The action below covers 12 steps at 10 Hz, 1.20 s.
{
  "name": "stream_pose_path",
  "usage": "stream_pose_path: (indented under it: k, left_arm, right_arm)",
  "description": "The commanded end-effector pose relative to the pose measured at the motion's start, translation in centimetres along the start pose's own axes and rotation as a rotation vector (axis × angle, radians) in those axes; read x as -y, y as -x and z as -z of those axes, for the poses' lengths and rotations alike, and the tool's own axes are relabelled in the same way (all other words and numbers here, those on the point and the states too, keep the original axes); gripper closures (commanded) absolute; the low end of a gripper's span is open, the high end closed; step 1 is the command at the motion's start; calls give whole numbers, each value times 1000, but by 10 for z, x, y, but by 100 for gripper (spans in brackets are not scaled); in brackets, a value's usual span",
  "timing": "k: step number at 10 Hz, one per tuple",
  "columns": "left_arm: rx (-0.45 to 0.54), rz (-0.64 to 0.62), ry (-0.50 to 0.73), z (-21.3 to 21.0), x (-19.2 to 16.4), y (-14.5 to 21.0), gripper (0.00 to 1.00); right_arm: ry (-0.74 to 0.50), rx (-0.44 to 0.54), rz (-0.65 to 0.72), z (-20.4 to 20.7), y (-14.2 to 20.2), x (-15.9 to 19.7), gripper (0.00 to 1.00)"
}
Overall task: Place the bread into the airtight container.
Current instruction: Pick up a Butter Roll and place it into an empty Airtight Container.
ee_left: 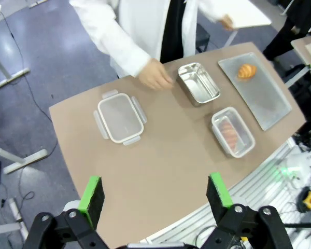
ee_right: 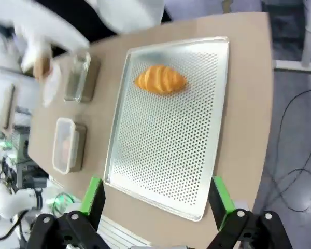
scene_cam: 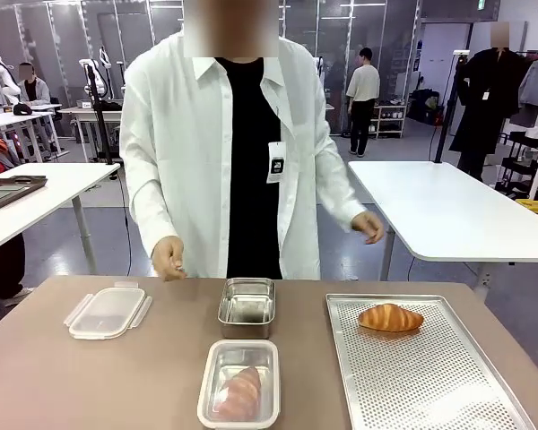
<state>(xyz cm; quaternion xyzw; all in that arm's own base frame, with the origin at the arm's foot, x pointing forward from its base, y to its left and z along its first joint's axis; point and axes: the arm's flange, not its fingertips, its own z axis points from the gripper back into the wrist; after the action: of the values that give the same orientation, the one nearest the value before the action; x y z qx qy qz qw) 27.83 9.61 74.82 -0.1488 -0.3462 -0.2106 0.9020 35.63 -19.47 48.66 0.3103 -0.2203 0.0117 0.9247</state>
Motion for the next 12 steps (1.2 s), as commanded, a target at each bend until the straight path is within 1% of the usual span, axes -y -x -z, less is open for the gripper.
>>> stream_pose_path:
  k: [1,2,3,4,5,6,8,9,10,11,12]
  left_arm:
    - [3,11,10,-1,0,-1,0]
    - [3,11,10,-1,0,-1,0]
    - [3,11,10,-1,0,-1,0]
    - [3,11,10,-1,0,-1,0]
    - [3,11,10,-1,0,-1,0]
    - [3,11,10,-1,0,-1,0]
    - [3,11,10,-1,0,-1,0]
    - [3,11,10,-1,0,-1,0]
    - [3,11,10,-1,0,-1,0]
    - [3,11,10,-1,0,-1,0]
    - [3,11,10,-1,0,-1,0]
  right_arm:
    - [109,-137,-288,23,-18,-59,0]
    - [188,-193,-426,42,-26,-85,0]
    - [240,-252,-561,65,-35,-108,0]
    - [291,-322,-661,89,-46,-127,0]
    - [327,-393,-776,116,-57,-144,0]
    - [333,-454,-879,142,-60,-153,0]
    - [290,-587,-1120,195,-56,-152,0]
    - [252,-627,-1181,217,-58,-146,0]
    - [202,-656,-1271,235,-58,-143,0]
    - [192,-670,-1302,245,-57,-141,0]
    - [216,-673,-1313,250,-54,-139,0]
